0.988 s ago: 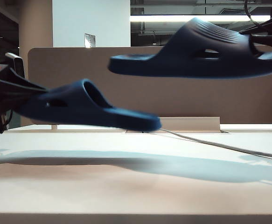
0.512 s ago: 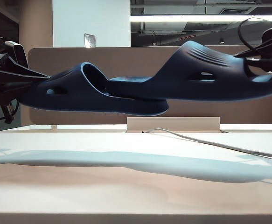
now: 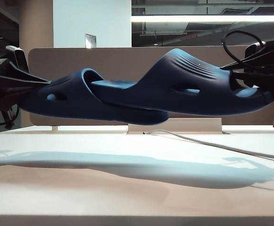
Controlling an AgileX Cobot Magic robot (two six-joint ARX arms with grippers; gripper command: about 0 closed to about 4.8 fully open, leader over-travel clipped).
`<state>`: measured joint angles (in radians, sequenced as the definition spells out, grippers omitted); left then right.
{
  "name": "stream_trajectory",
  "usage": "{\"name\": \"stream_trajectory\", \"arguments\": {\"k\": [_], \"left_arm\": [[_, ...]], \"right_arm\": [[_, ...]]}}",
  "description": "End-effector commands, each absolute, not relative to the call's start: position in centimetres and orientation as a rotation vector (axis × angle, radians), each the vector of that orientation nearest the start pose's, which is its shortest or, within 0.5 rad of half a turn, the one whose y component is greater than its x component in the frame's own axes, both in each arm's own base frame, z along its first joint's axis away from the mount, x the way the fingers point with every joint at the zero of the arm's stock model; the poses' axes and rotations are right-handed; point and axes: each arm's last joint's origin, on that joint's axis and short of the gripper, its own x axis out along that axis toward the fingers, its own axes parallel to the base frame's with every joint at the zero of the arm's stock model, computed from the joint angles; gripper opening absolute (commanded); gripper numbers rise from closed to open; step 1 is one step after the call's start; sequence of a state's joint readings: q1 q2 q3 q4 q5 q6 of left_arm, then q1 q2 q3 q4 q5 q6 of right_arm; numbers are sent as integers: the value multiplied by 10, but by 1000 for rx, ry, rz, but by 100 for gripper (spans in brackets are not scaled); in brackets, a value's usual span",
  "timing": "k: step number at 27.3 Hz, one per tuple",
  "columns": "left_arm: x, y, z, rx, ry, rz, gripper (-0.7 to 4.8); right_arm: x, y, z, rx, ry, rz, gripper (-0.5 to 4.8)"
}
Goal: Interlock the pair of blue slippers on the table with their fronts facing up.
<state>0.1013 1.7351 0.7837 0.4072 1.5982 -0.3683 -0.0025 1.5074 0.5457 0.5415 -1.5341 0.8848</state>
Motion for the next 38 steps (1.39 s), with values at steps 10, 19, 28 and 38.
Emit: {"name": "stream_trajectory", "arguments": {"k": [10, 19, 28, 38], "left_arm": [[313, -14, 167, -766, 726, -1459, -6], [315, -22, 172, -786, 776, -1482, -6], [313, -36, 173, -779, 807, -1520, -6], [310, -61, 173, -754, 845, -1585, -6]], "right_arm": [[256, 29, 173, 1012, 1005, 1301, -1], [255, 29, 170, 1041, 1036, 1288, -2], [255, 30, 163, 1062, 1056, 1266, -2], [258, 31, 156, 1072, 1066, 1240, -2]]}}
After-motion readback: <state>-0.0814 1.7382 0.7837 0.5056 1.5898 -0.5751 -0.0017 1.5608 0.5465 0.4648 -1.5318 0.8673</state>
